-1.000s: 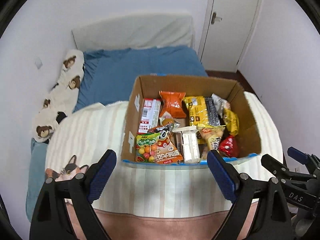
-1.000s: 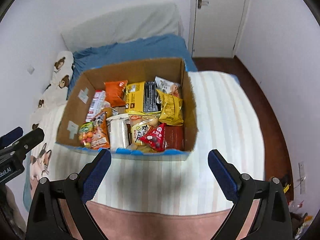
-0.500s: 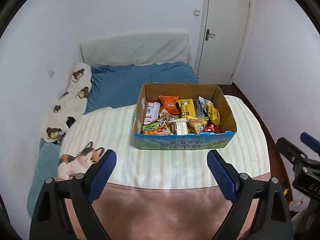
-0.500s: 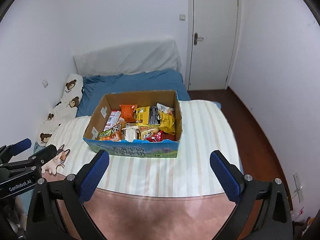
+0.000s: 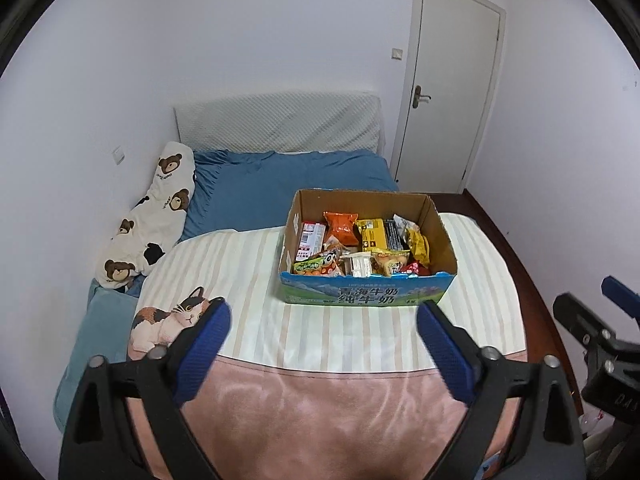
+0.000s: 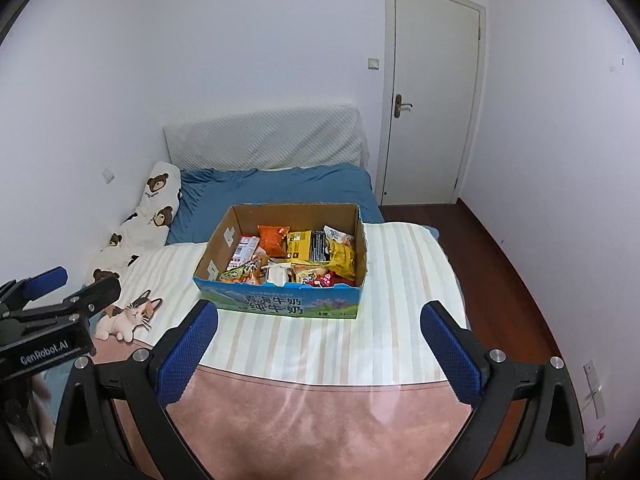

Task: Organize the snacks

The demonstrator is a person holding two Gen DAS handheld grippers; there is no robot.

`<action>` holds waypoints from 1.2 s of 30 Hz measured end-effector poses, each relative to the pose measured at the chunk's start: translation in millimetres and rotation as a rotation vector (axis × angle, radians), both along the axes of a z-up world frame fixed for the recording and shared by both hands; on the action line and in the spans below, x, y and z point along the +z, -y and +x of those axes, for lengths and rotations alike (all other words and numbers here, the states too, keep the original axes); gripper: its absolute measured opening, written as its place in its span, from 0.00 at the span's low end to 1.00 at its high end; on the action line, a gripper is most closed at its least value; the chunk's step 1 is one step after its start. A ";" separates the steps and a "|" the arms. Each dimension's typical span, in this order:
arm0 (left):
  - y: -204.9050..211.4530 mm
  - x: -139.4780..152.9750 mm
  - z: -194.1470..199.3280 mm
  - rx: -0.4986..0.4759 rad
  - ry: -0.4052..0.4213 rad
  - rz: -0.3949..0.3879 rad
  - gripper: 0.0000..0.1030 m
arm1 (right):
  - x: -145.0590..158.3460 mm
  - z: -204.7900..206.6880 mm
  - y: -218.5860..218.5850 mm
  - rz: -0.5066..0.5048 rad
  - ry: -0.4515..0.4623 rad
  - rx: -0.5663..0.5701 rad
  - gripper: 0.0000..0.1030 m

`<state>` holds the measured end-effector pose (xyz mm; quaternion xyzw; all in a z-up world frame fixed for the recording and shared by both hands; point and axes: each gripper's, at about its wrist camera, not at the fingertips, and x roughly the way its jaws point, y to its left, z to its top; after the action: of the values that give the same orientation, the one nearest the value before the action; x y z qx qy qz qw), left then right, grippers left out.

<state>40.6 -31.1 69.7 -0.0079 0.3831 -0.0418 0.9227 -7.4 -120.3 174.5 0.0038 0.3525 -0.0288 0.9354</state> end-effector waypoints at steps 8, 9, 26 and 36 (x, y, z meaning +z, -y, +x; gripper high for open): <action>4.3 -7.3 13.4 0.007 0.010 0.013 1.00 | -16.4 15.9 4.0 0.019 -0.028 -0.012 1.00; 5.8 -9.8 16.4 0.009 0.009 0.019 1.00 | -19.7 20.3 4.7 0.021 -0.037 -0.015 1.00; 23.1 -39.2 78.4 0.030 -0.017 0.068 1.00 | -49.7 112.7 21.4 0.021 -0.052 -0.061 1.00; 28.6 -56.7 102.4 0.023 -0.073 0.085 1.00 | -67.5 143.6 25.8 0.002 -0.086 -0.083 1.00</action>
<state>143.0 -59.7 13.1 0.0256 0.4176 -0.0146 0.9081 136.2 -146.2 107.0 0.0181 0.3918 -0.0675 0.9174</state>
